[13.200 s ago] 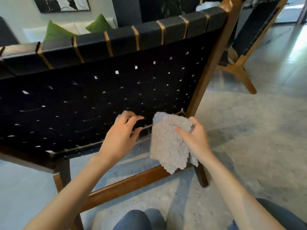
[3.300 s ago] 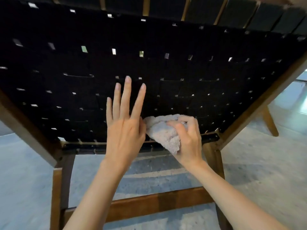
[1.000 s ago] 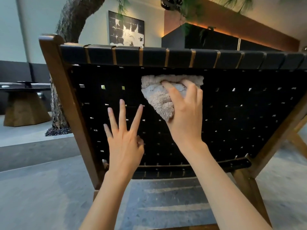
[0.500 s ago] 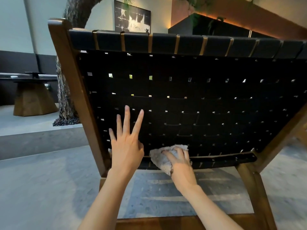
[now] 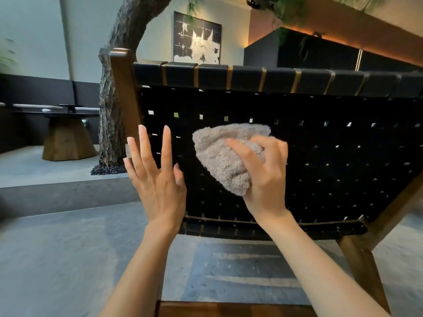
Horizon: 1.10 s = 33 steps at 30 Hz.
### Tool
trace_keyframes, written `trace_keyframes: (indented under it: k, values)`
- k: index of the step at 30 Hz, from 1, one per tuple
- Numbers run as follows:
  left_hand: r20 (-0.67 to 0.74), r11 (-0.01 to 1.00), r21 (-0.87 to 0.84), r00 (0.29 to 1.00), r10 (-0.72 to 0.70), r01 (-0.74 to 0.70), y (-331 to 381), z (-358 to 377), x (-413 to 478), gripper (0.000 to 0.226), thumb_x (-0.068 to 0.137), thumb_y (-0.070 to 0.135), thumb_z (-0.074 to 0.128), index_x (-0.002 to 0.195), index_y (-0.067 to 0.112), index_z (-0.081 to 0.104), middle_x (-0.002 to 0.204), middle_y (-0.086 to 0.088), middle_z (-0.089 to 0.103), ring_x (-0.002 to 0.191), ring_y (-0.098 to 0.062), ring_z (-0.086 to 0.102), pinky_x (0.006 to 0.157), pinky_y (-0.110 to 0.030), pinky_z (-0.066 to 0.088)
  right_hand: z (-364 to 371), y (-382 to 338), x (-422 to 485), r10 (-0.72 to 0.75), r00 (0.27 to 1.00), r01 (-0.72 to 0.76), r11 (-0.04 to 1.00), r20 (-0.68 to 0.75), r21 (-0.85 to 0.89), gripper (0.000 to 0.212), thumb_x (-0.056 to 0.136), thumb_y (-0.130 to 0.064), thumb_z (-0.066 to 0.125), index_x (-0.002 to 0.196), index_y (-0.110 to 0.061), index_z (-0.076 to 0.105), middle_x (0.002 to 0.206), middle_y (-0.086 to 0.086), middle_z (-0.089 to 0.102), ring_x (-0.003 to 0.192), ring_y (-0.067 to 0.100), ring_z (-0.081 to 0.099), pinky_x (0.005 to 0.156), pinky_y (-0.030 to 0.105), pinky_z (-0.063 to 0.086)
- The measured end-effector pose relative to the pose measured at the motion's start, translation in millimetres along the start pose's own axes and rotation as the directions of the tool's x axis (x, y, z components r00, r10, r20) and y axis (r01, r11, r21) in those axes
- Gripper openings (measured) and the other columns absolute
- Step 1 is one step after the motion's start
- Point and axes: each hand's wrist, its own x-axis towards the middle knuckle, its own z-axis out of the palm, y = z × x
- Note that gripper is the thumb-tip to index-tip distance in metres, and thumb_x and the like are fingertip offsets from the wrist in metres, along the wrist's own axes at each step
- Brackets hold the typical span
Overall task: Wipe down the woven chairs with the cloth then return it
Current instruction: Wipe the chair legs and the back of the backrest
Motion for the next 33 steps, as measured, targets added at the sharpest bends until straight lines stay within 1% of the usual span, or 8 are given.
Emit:
trace_keyframes:
  k: [4,8,11,15,18,22,28,33]
  values:
    - [0.051,0.999,-0.032,0.999,-0.018,0.020,-6.7,-8.4,8.1,0.081,0.089,0.010,0.057,0.152,0.026,0.009,0.159,-0.012,-0.002,0.146,-0.033,-0.002,0.108,-0.057,0.031,8.2,-5.9,29.1,-0.030,0.993,0.019,0.995,-0.111,-0.097,0.065,0.069,-0.003,0.084,0.122,-0.025,0.053,0.115,0.003,0.037,0.105,0.022,0.038,0.092,0.024,0.037]
    - [0.131,0.996,-0.091,0.991,0.002,0.010,-16.2,-13.9,13.7,0.088,0.088,0.002,0.056,0.152,0.031,0.002,0.159,0.001,-0.012,0.146,-0.025,-0.006,0.098,-0.048,0.045,17.6,-7.5,41.9,0.135,0.990,-0.126,0.980,0.047,-0.152,0.072,0.067,-0.001,0.083,0.132,-0.017,0.056,0.136,0.014,0.040,0.126,0.029,0.032,0.104,0.045,0.042]
    - [0.139,0.995,-0.097,0.990,0.032,-0.019,-22.4,-15.9,14.3,0.088,0.088,-0.003,0.053,0.152,0.029,0.001,0.158,0.008,-0.015,0.145,-0.021,-0.003,0.083,-0.040,0.053,26.8,-10.2,40.1,0.190,0.973,-0.155,0.958,0.129,-0.241,0.083,0.066,-0.002,0.083,0.139,-0.022,0.048,0.141,0.018,0.040,0.132,0.031,0.025,0.107,0.044,0.034]
    - [0.153,0.996,-0.089,0.987,0.044,-0.030,-33.1,-16.5,12.8,0.090,0.086,-0.013,0.050,0.152,0.026,0.002,0.158,0.011,-0.014,0.147,-0.024,0.009,0.061,-0.020,0.042,38.6,-8.4,22.6,0.167,0.978,-0.124,0.948,0.127,-0.292,0.085,0.069,0.006,0.076,0.140,-0.030,0.047,0.137,0.015,0.042,0.123,0.031,0.034,0.100,0.041,0.041]
    - [0.198,0.993,-0.114,0.978,0.065,-0.043,-41.9,-18.1,8.9,0.093,0.087,-0.015,0.047,0.150,0.032,-0.004,0.157,0.012,-0.018,0.146,-0.024,0.012,0.056,-0.019,0.036,43.7,-4.6,-11.8,0.166,0.961,-0.107,0.960,0.221,-0.258,0.077,0.069,-0.001,0.079,0.135,-0.029,0.052,0.133,0.014,0.044,0.119,0.030,0.034,0.093,0.045,0.046]
    - [0.224,0.982,-0.185,0.972,0.069,-0.028,-42.3,-22.0,6.6,0.092,0.089,-0.015,0.043,0.145,0.032,-0.014,0.154,0.016,-0.024,0.142,-0.021,0.025,0.051,-0.022,0.041,44.7,0.5,-73.2,0.266,0.835,-0.169,0.957,0.481,-0.236,0.080,0.071,0.002,0.075,0.137,-0.033,0.049,0.136,0.011,0.041,0.123,0.028,0.028,0.095,0.046,0.048]
    - [0.277,0.991,-0.128,0.961,-0.012,0.049,-37.9,-22.5,6.8,0.107,0.081,-0.022,0.047,0.143,0.035,-0.019,0.149,0.020,-0.033,0.127,-0.020,0.043,0.051,-0.028,0.049,42.5,1.6,-139.8,0.385,0.489,-0.260,0.921,0.783,-0.291,0.065,0.094,-0.022,0.055,0.144,-0.049,0.023,0.144,-0.003,0.007,0.135,0.021,0.014,0.106,0.037,0.038]
    - [0.316,0.994,-0.079,0.948,-0.045,0.073,-37.9,-26.2,8.8,0.111,0.077,-0.023,0.049,0.147,0.032,-0.016,0.151,0.018,-0.033,0.089,-0.015,0.048,0.048,-0.026,0.045,38.9,-0.2,-130.9,0.340,0.498,-0.271,0.935,0.798,-0.229,0.065,0.090,-0.005,0.054,0.142,-0.042,0.038,0.133,-0.002,0.028,0.126,0.018,0.023,0.102,0.033,0.041]
